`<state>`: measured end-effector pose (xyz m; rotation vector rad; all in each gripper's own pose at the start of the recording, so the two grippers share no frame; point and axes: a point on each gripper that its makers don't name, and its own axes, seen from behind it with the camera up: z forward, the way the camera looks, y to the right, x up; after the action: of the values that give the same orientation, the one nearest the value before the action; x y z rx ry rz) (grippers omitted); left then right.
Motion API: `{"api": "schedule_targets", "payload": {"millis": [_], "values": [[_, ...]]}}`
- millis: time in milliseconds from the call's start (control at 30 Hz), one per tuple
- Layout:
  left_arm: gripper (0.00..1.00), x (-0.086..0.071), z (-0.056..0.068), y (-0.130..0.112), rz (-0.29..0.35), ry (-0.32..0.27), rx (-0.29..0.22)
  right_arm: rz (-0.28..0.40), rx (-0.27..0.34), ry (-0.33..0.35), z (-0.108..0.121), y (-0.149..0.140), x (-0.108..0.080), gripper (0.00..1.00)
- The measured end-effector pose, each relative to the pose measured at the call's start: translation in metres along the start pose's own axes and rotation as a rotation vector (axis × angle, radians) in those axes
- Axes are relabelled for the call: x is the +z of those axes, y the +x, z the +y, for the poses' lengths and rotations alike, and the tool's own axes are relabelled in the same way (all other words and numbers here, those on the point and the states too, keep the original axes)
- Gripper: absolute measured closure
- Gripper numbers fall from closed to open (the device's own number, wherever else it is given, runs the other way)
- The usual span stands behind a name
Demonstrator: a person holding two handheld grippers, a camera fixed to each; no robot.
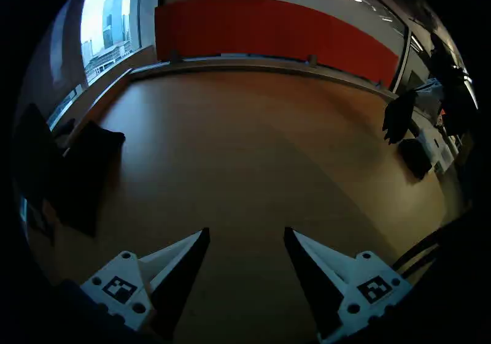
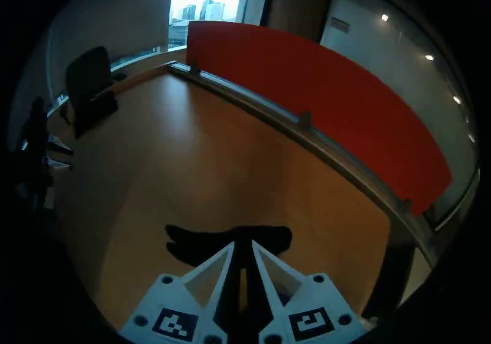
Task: Fold towel
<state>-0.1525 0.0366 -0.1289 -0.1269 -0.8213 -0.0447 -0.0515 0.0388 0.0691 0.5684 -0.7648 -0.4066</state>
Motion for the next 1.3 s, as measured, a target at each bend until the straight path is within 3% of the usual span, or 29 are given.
{"api": "schedule_targets", "payload": {"millis": [367, 667, 1300], "values": [[0.11, 0.001, 0.004, 0.002, -0.004, 0.006, 0.01, -0.042, 0.034, -0.071, 0.055, -0.027, -0.015, 0.95], [0.11, 0.0, 0.009, 0.003, -0.006, 0.006, 0.018, -0.069, 0.068, -0.113, 0.086, -0.045, -0.025, 0.95], [0.11, 0.002, 0.016, 0.005, -0.006, -0.001, 0.03, -0.086, 0.11, -0.138, 0.093, -0.071, -0.039, 0.95]]}}
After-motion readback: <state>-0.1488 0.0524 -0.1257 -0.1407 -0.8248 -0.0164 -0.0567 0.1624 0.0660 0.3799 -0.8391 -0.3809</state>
